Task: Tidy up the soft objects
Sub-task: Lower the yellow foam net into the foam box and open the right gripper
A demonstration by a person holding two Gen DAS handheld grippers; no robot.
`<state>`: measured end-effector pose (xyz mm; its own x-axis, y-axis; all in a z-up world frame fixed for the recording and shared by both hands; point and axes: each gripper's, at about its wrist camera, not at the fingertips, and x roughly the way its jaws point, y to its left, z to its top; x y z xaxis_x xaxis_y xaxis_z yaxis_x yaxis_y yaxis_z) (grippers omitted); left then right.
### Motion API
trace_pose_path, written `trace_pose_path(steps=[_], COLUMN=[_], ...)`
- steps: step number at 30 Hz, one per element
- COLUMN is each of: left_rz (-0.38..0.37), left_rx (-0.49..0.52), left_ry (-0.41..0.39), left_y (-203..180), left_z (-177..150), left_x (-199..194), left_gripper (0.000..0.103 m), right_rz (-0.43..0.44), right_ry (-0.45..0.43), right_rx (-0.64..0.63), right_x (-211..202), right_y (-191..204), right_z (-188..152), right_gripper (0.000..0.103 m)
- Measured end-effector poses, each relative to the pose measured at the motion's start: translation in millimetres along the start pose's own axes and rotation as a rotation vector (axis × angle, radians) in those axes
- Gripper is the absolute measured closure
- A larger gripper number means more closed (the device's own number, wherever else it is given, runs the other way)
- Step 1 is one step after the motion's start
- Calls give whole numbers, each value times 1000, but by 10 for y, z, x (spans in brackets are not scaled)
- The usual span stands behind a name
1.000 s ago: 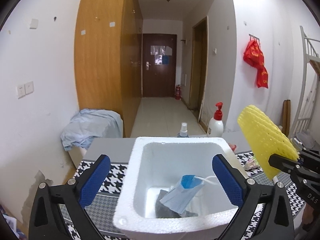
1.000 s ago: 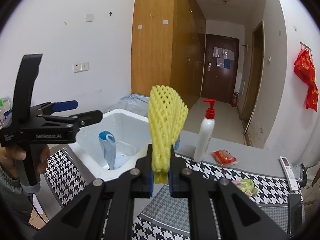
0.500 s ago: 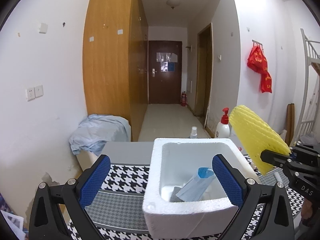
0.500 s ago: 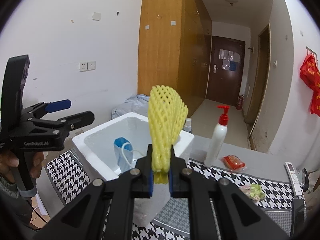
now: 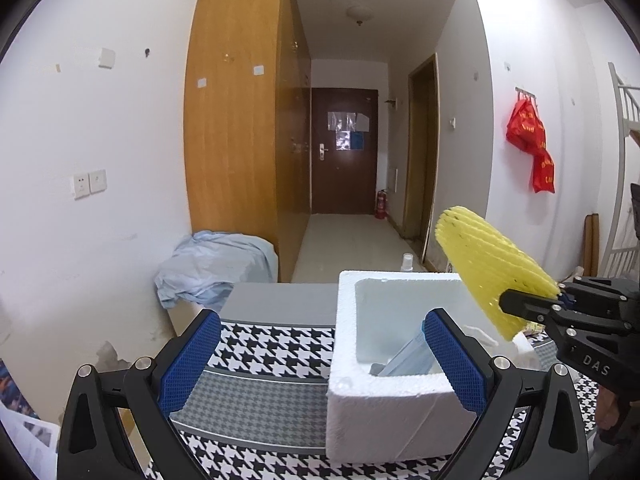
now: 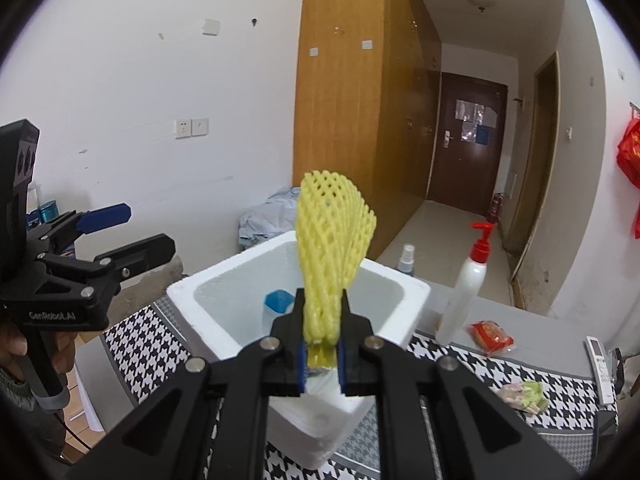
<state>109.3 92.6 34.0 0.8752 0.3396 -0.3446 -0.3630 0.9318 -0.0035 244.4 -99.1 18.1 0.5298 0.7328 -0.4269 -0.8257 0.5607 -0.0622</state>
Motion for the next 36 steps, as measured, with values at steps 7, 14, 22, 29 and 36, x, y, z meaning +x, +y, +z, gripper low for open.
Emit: trace_pose_path(steps=[7,14,22,29,36], left_rz=[3,12,18,21,23], left_rx=[-3,-16,-39,-42,-39], left_ry=[3,7,14,10,13], left_y=[46,117,176,172,135], left_z=[-61,-88,-100,-82,-73], left_x=[-52,-67,-47,-61,-96], left_gripper=[1,1,1,1,1], right_rz=[33,36,32,38,28], right_ry=[11,33,68,56,43], right_rx=[5,12,16,17,17], right_x=[93,219,363,321,216], right_y=[53,99,110,132,109], right_z=[21,50,45,23,13], right_gripper=[89,89,29,18,18])
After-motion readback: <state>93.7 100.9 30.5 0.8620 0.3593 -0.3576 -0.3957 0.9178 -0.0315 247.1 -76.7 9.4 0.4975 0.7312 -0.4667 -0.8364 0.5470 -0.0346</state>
